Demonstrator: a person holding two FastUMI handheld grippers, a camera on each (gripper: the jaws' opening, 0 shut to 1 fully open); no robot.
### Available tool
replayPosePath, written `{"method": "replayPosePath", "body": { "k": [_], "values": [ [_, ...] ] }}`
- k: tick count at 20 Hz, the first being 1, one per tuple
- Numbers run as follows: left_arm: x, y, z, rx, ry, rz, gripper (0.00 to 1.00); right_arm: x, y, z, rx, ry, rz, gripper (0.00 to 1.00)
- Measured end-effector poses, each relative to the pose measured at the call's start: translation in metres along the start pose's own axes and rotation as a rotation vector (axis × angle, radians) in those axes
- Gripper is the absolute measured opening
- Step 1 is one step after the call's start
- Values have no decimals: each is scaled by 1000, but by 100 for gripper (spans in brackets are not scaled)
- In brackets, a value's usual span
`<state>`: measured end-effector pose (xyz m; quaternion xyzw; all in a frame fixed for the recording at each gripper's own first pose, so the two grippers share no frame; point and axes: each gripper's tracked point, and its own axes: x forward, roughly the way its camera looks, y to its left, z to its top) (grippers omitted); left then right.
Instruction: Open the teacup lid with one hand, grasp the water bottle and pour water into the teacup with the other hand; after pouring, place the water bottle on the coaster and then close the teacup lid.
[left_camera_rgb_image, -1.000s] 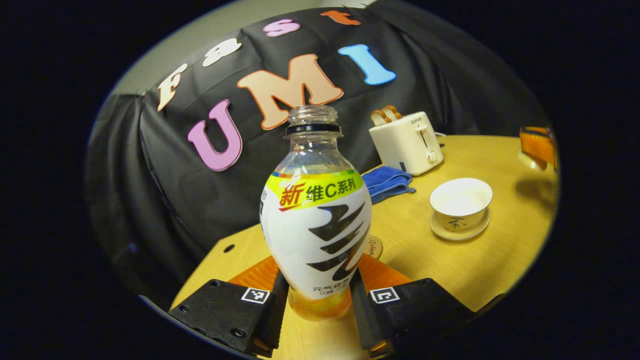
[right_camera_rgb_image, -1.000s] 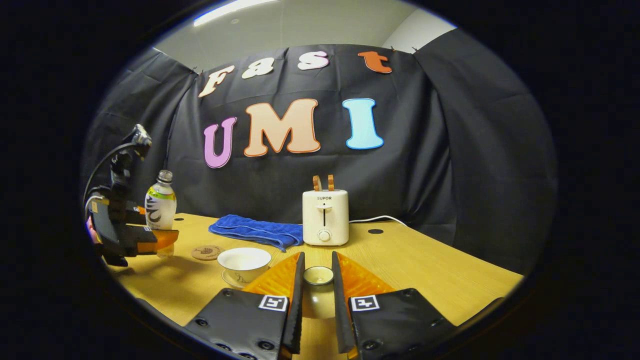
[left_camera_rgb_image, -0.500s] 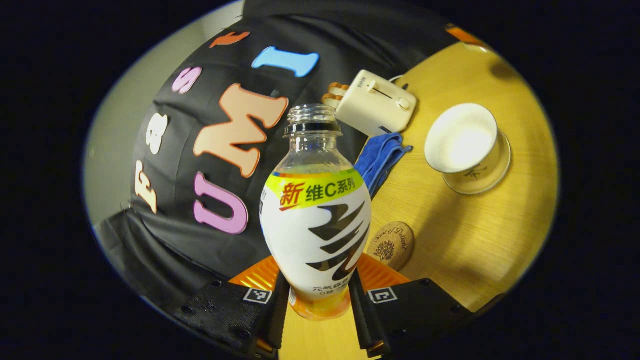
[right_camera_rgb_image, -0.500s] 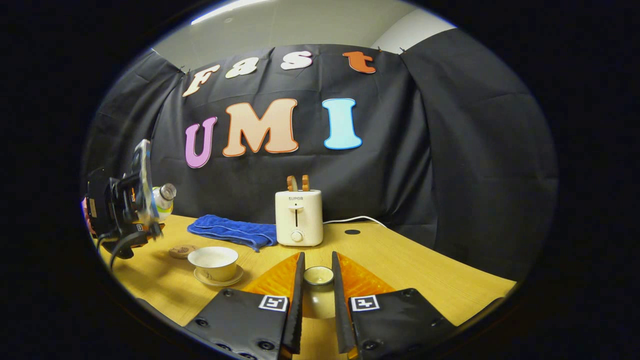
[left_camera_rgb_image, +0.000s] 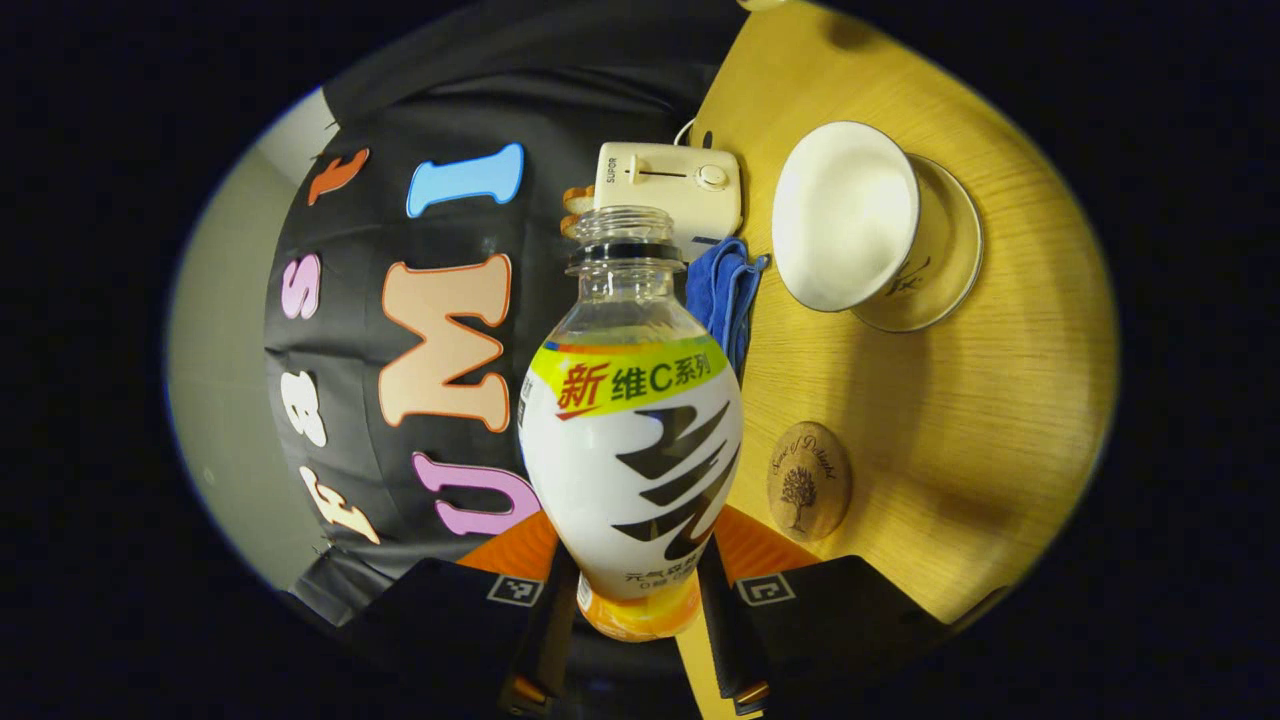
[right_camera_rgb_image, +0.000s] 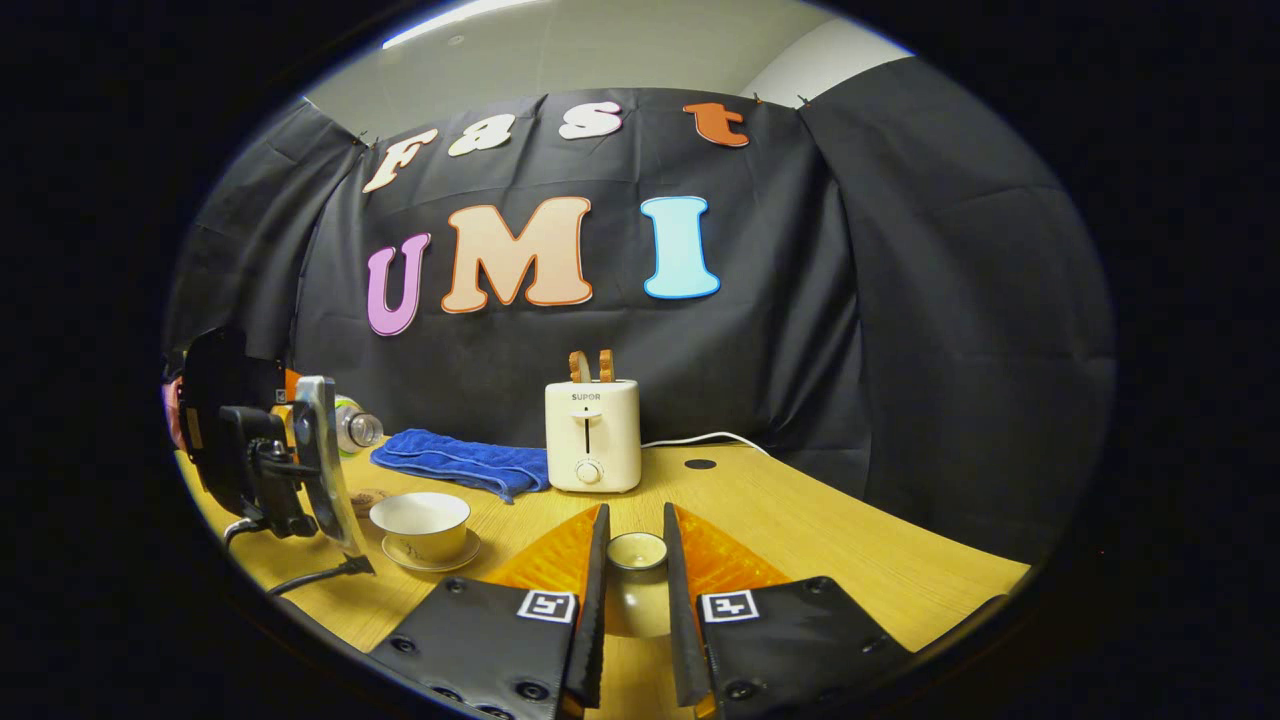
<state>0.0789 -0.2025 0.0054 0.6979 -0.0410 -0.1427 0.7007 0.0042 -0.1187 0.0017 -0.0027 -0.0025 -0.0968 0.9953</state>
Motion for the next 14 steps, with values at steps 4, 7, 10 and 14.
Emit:
{"method": "replayPosePath", "body": {
  "k": [4, 7, 10, 14],
  "values": [
    [8, 6, 7, 105, -12, 11, 55, 0, 0, -1, 0, 0, 0, 32],
    [7, 6, 6, 183, -20, -6, 55, 0, 0, -1, 0, 0, 0, 31],
    [16, 7, 6, 261, -20, -18, 55, 0, -1, 0, 0, 0, 0, 32],
    [18, 10, 6, 322, -23, -27, 55, 1, -1, 0, 0, 0, 0, 32]
  ]
}}
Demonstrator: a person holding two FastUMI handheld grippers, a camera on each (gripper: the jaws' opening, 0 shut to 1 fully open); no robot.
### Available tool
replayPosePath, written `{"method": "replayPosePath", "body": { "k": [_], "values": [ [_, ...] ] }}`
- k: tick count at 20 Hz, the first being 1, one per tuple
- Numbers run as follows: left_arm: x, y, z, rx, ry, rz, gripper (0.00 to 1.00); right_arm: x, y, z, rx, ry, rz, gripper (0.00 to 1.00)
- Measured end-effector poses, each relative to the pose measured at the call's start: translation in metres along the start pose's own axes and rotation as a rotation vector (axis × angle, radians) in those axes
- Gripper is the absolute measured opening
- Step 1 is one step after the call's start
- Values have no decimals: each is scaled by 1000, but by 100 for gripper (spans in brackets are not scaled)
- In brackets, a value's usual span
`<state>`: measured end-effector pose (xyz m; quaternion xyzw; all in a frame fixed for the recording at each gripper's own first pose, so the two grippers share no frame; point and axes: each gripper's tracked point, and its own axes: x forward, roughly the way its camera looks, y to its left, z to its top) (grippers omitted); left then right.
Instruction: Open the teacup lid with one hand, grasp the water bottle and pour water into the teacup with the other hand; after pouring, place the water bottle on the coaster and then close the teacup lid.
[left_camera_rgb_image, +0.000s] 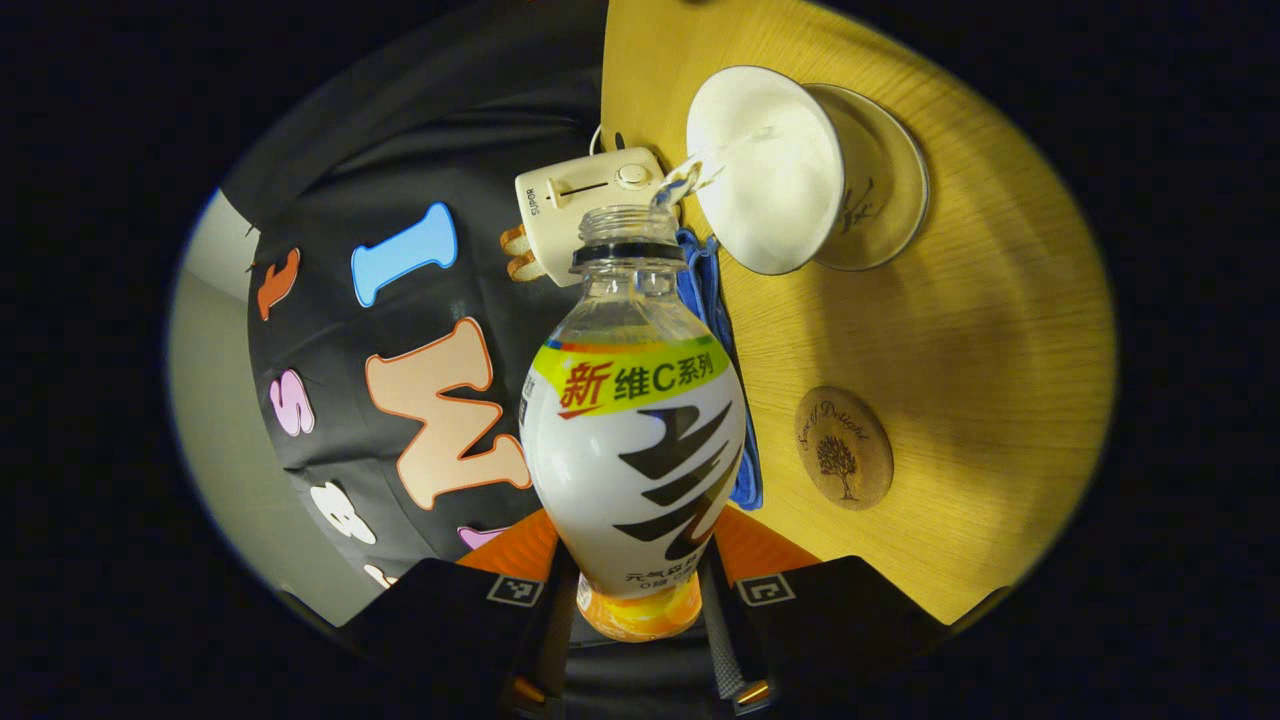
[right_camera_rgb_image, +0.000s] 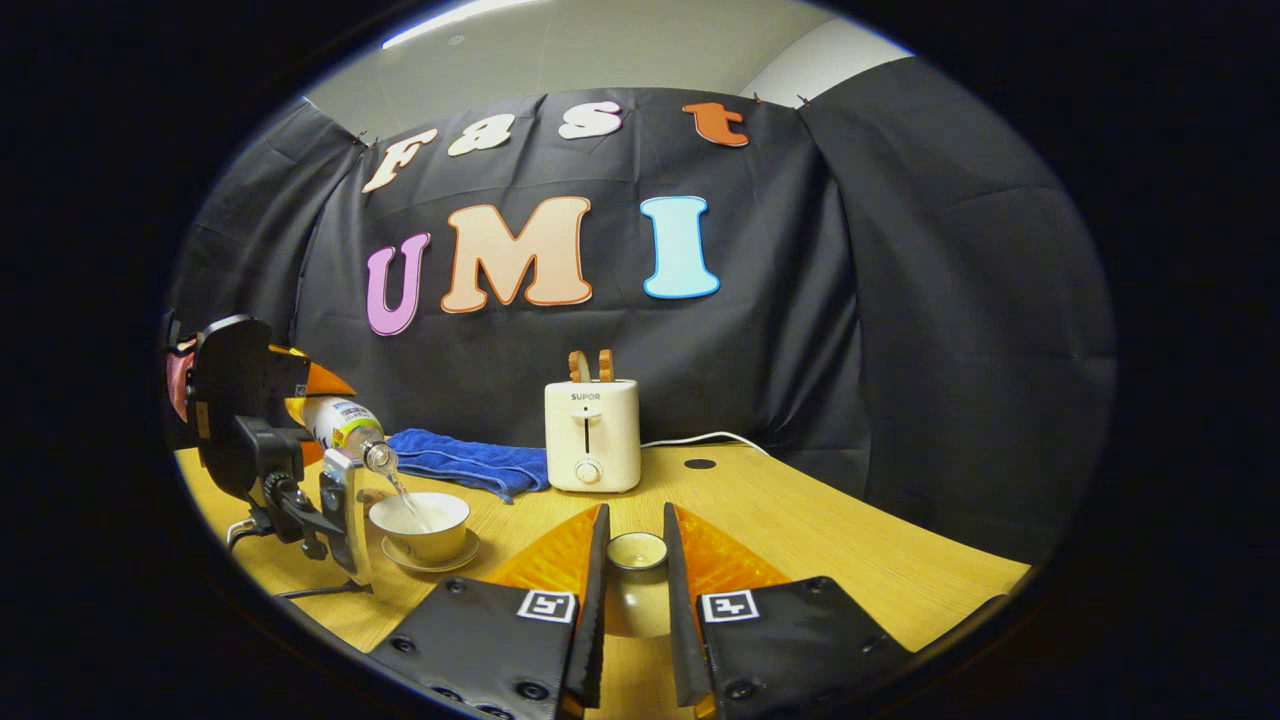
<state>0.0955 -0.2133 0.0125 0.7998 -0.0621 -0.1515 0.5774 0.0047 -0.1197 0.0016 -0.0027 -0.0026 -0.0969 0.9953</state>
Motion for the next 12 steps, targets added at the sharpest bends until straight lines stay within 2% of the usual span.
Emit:
{"method": "replayPosePath", "body": {
  "k": [12],
  "values": [
    [6, 32, -4, 205, 5, 19, 55, 0, -1, -1, -1, 3, 0, 31]
  ]
}}
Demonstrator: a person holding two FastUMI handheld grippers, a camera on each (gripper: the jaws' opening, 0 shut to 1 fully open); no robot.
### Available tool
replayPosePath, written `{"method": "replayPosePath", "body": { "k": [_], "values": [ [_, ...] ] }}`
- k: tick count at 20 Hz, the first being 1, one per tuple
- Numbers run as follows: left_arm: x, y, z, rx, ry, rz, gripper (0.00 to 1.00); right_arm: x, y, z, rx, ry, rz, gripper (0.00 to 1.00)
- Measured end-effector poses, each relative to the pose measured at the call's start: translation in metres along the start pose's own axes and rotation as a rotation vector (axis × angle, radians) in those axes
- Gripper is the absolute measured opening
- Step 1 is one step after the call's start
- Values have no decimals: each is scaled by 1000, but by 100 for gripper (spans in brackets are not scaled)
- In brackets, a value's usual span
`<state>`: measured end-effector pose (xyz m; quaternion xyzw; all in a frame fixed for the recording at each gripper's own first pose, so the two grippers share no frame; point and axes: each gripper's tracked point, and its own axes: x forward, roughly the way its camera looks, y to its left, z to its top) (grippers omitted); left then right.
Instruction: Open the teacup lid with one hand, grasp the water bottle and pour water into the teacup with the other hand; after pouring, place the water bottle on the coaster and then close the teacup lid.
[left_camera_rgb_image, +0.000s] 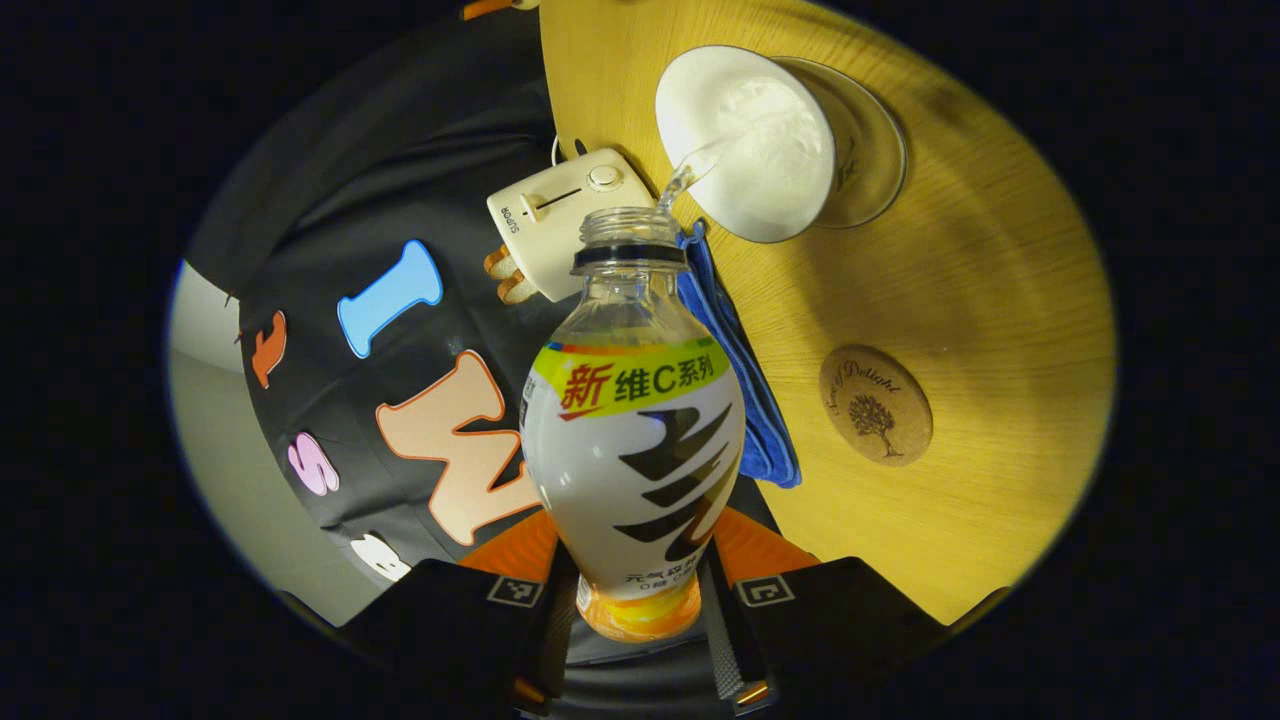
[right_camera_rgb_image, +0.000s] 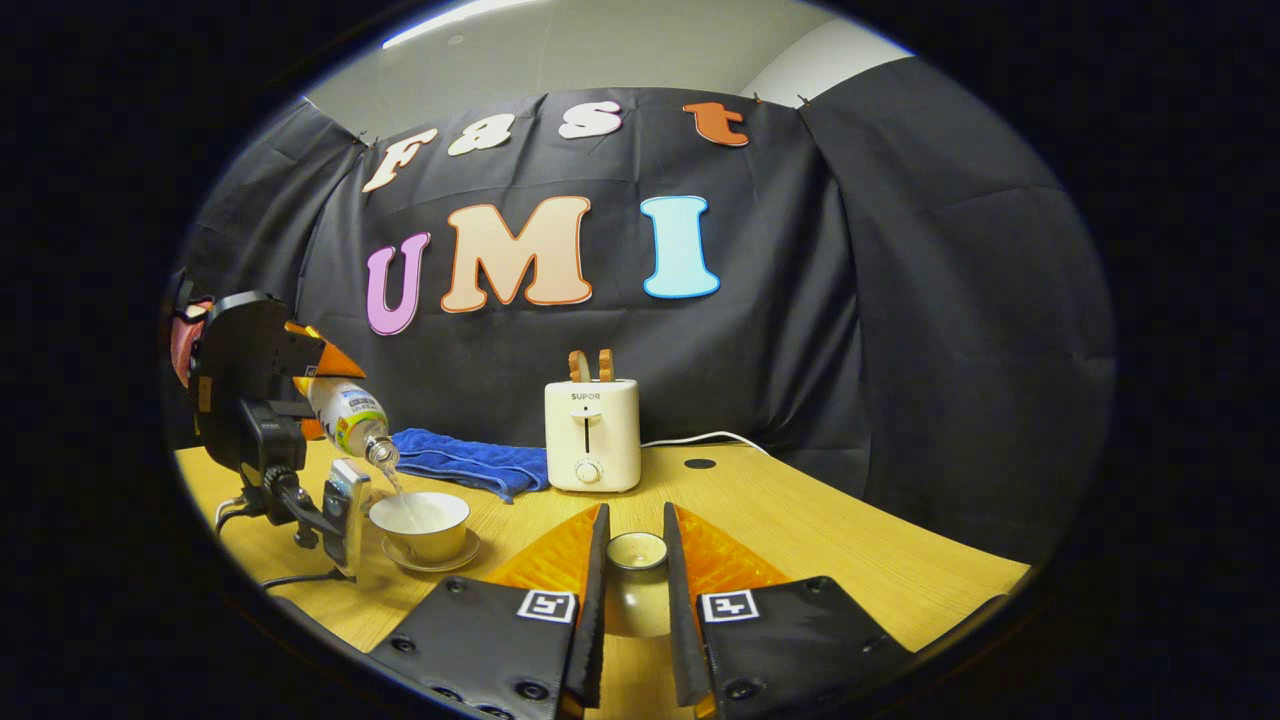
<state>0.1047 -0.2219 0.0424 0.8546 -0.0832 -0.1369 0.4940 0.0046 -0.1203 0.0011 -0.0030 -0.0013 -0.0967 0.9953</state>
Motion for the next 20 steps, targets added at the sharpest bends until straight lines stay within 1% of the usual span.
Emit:
{"method": "replayPosePath", "body": {
  "k": [6, 10, 12, 14, 17, 18, 19, 20],
  "values": [
    [-3, 21, -10, 76, 15, 30, 55, -1, 0, 0, 0, 1, 0, 30],
    [-5, 30, -12, 95, 17, 47, 54, 0, 1, 0, -1, 1, 0, 30],
    [-5, 30, -11, 84, 13, 47, 55, 0, 0, 0, 0, -1, 0, 31],
    [-3, 24, -10, 42, 9, 37, 54, 0, 0, 0, 0, 0, 0, 31],
    [1, 9, -6, -74, -3, 9, 53, 0, 1, 0, 0, -1, 2, 31],
    [1, 3, -4, -123, -12, 0, 54, 0, 1, 0, 0, -2, 2, 31],
    [1, -4, -2, -189, -19, -16, 53, 0, 1, 1, 0, -2, 2, 30],
    [1, -12, -3, -266, -24, -37, 54, 0, 1, 0, 0, -1, 2, 31]
  ]
}}
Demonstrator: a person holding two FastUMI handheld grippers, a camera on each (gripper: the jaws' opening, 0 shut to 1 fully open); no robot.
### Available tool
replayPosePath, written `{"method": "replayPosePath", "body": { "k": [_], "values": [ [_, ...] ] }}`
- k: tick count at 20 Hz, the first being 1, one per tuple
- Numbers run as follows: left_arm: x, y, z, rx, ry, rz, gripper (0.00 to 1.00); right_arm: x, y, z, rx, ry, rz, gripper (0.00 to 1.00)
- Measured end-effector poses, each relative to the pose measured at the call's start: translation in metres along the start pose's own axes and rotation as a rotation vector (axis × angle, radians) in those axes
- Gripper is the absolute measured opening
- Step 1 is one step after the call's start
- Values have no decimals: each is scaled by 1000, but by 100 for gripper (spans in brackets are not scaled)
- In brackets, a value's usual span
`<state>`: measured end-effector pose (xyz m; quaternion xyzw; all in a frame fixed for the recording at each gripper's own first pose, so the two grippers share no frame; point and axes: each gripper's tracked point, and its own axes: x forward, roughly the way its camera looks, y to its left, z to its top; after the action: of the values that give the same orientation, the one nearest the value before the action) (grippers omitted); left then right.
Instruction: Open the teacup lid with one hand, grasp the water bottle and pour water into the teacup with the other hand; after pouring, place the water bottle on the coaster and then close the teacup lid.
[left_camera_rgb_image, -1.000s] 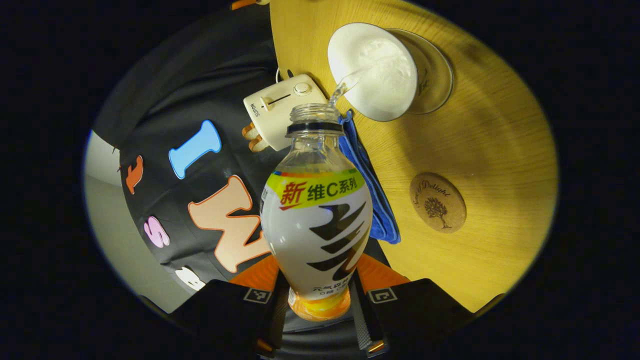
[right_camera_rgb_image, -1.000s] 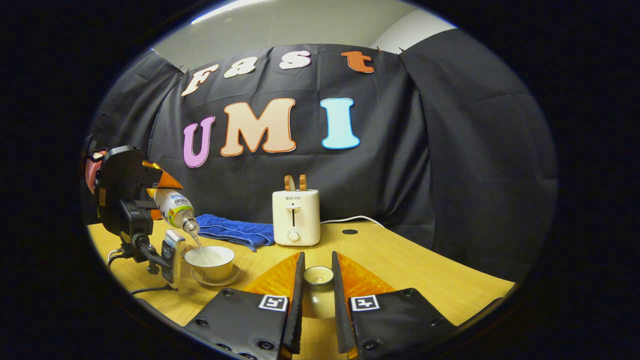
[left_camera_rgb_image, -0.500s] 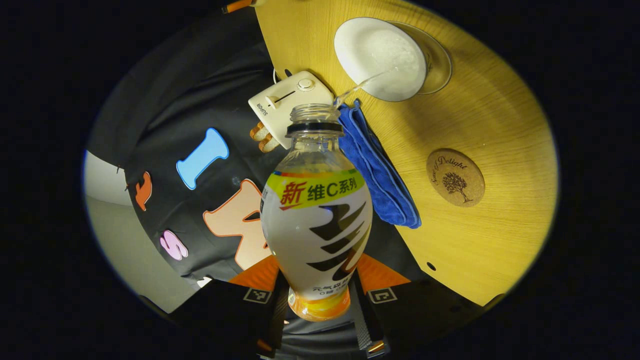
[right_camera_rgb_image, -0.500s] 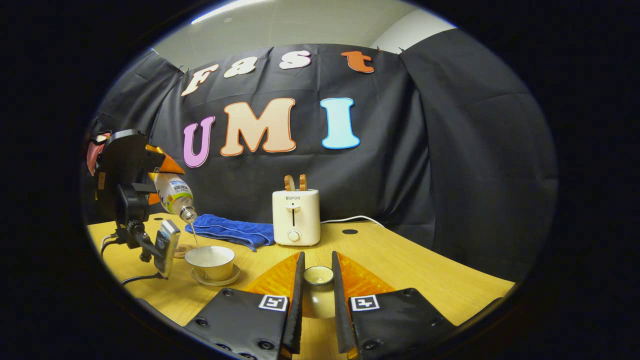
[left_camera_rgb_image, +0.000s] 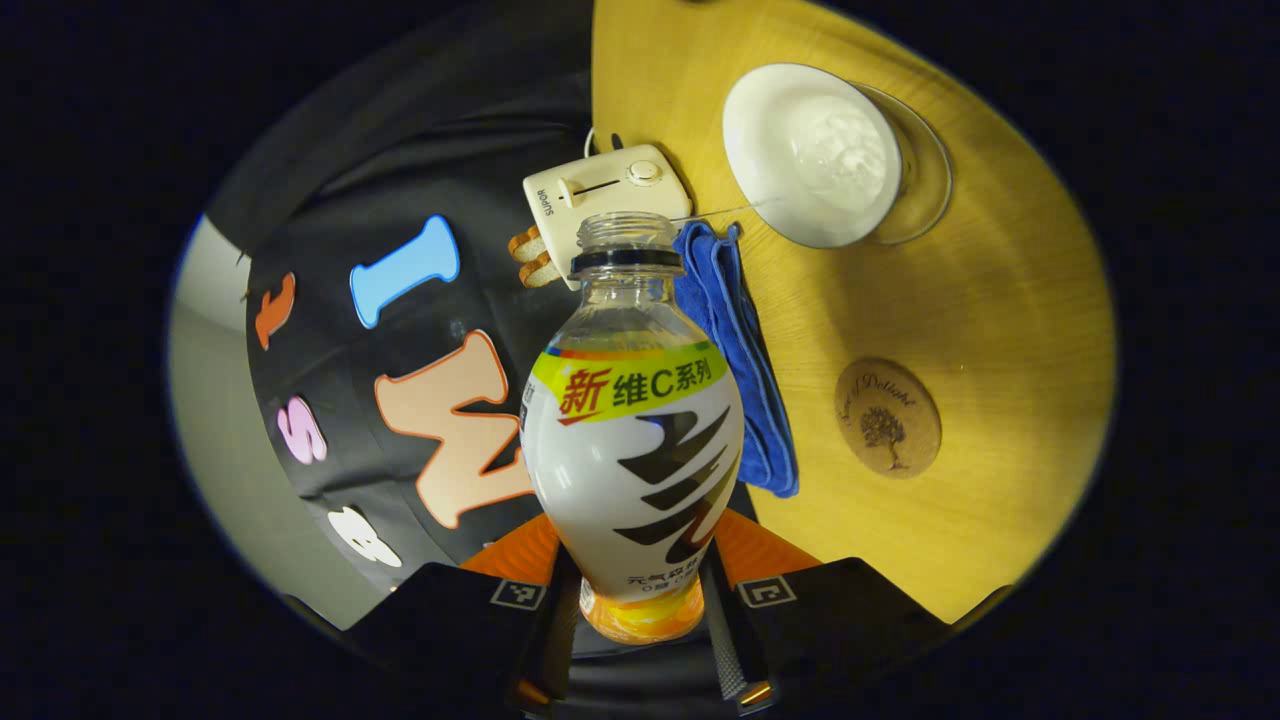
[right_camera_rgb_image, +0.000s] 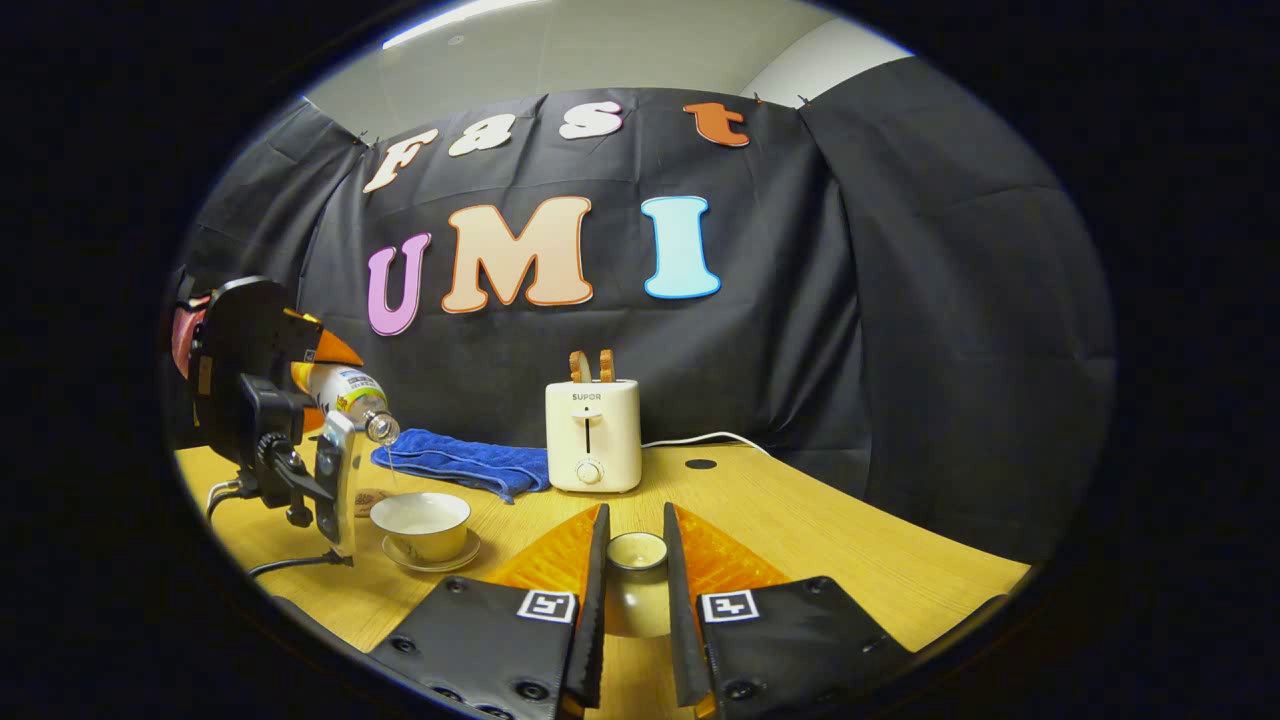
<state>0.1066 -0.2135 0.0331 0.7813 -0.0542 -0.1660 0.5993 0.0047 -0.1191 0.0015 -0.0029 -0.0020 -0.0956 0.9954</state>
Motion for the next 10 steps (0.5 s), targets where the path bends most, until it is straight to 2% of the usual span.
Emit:
{"method": "replayPosePath", "body": {
  "k": [1, 2, 3, 5, 8, 9, 10],
  "values": [
    [0, -8, -2, -86, -6, -19, 56, 0, 0, 1, 0, -1, 0, 32],
    [2, -13, -2, -170, -11, -32, 54, 0, 0, 0, 0, -1, 0, 31],
    [4, -17, -1, -245, -16, -34, 51, 0, 0, 0, 0, -1, 1, 31],
    [9, -20, -8, -380, -22, -19, 54, 0, 0, 0, 0, 1, 2, 31],
    [16, -25, -18, -708, -20, -25, 54, 0, 0, 0, 0, -1, 2, 31],
    [20, -23, -18, -821, -27, -15, 51, 0, 0, 0, 0, -1, 2, 31],
    [26, -20, -18, -926, -37, 3, 53, 0, 0, 0, 0, 0, 2, 31]
  ]
}}
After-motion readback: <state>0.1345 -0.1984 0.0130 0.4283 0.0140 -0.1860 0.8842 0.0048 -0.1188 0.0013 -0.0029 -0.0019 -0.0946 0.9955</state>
